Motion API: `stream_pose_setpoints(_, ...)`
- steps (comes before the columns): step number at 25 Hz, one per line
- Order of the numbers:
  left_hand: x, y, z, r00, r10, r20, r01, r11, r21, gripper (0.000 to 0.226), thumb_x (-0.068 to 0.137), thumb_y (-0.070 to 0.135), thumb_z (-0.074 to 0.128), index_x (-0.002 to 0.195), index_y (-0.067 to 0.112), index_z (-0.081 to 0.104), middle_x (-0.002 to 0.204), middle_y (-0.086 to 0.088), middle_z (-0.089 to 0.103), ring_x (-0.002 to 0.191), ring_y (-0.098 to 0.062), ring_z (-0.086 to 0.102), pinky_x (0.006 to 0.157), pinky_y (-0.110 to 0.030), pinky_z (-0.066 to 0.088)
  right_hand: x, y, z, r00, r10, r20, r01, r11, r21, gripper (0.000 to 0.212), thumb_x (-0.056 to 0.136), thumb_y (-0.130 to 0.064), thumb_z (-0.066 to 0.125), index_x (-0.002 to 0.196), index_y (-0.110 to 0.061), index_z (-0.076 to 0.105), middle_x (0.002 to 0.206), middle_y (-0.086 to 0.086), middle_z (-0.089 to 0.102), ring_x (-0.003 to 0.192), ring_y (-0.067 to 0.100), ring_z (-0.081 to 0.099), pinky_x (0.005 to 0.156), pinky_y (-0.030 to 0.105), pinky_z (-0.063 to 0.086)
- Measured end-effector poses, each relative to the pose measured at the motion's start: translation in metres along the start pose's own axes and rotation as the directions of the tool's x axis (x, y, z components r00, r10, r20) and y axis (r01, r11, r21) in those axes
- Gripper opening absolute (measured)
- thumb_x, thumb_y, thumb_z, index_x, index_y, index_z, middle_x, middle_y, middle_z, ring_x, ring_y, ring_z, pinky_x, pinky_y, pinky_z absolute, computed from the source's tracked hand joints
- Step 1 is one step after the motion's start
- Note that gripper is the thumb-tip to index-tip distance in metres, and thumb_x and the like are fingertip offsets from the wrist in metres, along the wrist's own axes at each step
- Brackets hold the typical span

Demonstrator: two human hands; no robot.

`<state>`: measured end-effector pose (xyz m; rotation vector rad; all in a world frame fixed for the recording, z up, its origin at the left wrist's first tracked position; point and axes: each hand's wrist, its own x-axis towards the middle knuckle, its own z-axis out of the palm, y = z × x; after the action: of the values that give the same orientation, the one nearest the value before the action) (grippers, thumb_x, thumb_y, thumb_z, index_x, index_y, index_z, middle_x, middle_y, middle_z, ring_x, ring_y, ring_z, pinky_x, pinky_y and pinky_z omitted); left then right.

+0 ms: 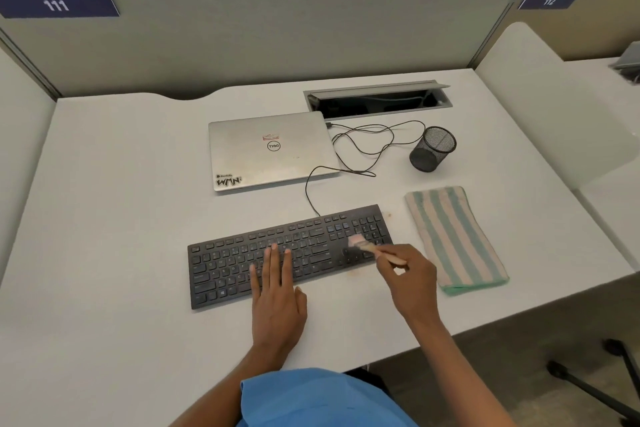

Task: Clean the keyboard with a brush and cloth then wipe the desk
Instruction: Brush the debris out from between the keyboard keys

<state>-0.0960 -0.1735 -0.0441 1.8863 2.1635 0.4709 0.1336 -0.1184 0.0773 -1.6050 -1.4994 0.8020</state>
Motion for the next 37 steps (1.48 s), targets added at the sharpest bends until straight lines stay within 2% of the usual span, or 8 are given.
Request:
stream_pose_setpoints(7, 0.007, 0.035, 0.013, 1.0, 0.011, 0.014, -0.011, 1.0, 0.014, 0.072, 0.098, 0.03, 0.04, 0.166, 0.01, 0.027, 0.177, -0.009, 0.009, 0.164, -0.024, 0.004, 0.131, -0.054, 0.001, 0.092, 0.039, -0.03, 0.974, -0.012, -0.228, -0.011, 0.995, -0.096, 0.015, 0.089, -0.009, 0.073, 0.104, -0.007, 0.077, 0.087, -0.001, 0.072, 0.078, 0.013, 0.066, 0.067, 0.009, 0.048)
stream_pose_setpoints(11, 0.016, 0.058, 0.02, 1.0, 0.006, 0.008, -0.006, 1.0, 0.025, 0.072, 0.099, 0.029, 0.039, 0.167, 0.011, 0.024, 0.178, -0.008, 0.006, 0.164, -0.024, 0.003, 0.131, -0.054, 0.0, 0.136, 0.061, -0.021, 0.969, -0.012, -0.248, -0.019, 0.992, -0.124, 0.014, 0.092, -0.01, 0.068, 0.103, -0.005, 0.076, 0.089, 0.004, 0.073, 0.08, 0.016, 0.066, 0.071, 0.027, 0.054)
stream_pose_setpoints(15, 0.027, 0.076, 0.027, 1.0, 0.009, 0.009, -0.01, 0.999, 0.048, 0.067, 0.104, 0.031, 0.038, 0.167, 0.011, 0.026, 0.178, -0.008, 0.007, 0.164, -0.023, 0.003, 0.131, -0.055, 0.003, 0.163, 0.084, -0.003, 0.98, -0.037, -0.194, -0.014, 0.967, -0.255, 0.01, 0.092, -0.01, 0.065, 0.095, -0.004, 0.073, 0.088, 0.009, 0.069, 0.082, 0.025, 0.063, 0.071, 0.031, 0.05)
stream_pose_setpoints(19, 0.037, 0.086, 0.034, 1.0, -0.002, 0.024, 0.001, 0.998, 0.057, 0.064, 0.107, 0.036, 0.032, 0.167, 0.014, 0.025, 0.178, -0.007, 0.008, 0.164, -0.021, 0.001, 0.131, -0.055, 0.004, 0.171, 0.105, 0.008, 0.999, -0.002, -0.052, -0.029, 0.823, -0.567, 0.009, 0.092, -0.013, 0.061, 0.1, -0.011, 0.066, 0.093, 0.008, 0.063, 0.088, 0.027, 0.06, 0.07, 0.037, 0.052)
stream_pose_setpoints(23, 0.051, 0.096, 0.034, 0.999, 0.007, 0.05, -0.012, 0.994, 0.104, 0.065, 0.109, 0.039, 0.028, 0.169, 0.016, 0.019, 0.178, -0.007, 0.005, 0.164, -0.02, -0.003, 0.132, -0.055, 0.005, 0.181, 0.108, 0.01, 0.991, 0.13, 0.028, -0.096, 0.844, -0.528, 0.021, 0.096, -0.013, 0.049, 0.113, -0.011, 0.06, 0.105, 0.013, 0.06, 0.097, 0.033, 0.057, 0.077, 0.039, 0.046)
stream_pose_setpoints(29, 0.068, 0.106, 0.035, 0.997, 0.002, 0.077, -0.012, 0.991, 0.136, 0.066, 0.109, 0.042, 0.024, 0.169, 0.017, 0.017, 0.178, -0.006, 0.005, 0.164, -0.019, -0.005, 0.132, -0.052, 0.0, 0.188, 0.11, 0.01, 0.997, 0.039, 0.07, 0.028, 0.643, -0.765, 0.019, 0.097, -0.025, 0.061, 0.115, -0.018, 0.057, 0.097, 0.005, 0.06, 0.091, 0.026, 0.062, 0.071, 0.032, 0.051)
stream_pose_setpoints(33, 0.067, 0.104, 0.04, 0.997, 0.015, 0.074, -0.025, 0.99, 0.142, 0.066, 0.109, 0.042, 0.025, 0.169, 0.017, 0.016, 0.178, -0.006, 0.007, 0.164, -0.02, -0.001, 0.132, -0.051, 0.0, 0.186, 0.113, 0.005, 0.997, 0.016, 0.075, 0.043, 0.688, -0.724, 0.022, 0.094, -0.03, 0.066, 0.109, -0.017, 0.057, 0.098, 0.005, 0.06, 0.091, 0.025, 0.06, 0.072, 0.034, 0.052)
stream_pose_setpoints(37, 0.067, 0.103, 0.042, 0.996, 0.015, 0.085, -0.028, 0.989, 0.143, 0.065, 0.11, 0.042, 0.023, 0.169, 0.018, 0.013, 0.178, -0.005, 0.004, 0.164, -0.019, -0.003, 0.132, -0.052, 0.003, 0.187, 0.115, -0.02, 0.993, -0.109, -0.055, 0.053, 0.792, -0.608, 0.012, 0.091, -0.024, 0.066, 0.096, -0.014, 0.061, 0.093, 0.005, 0.06, 0.088, 0.027, 0.057, 0.066, 0.038, 0.049)
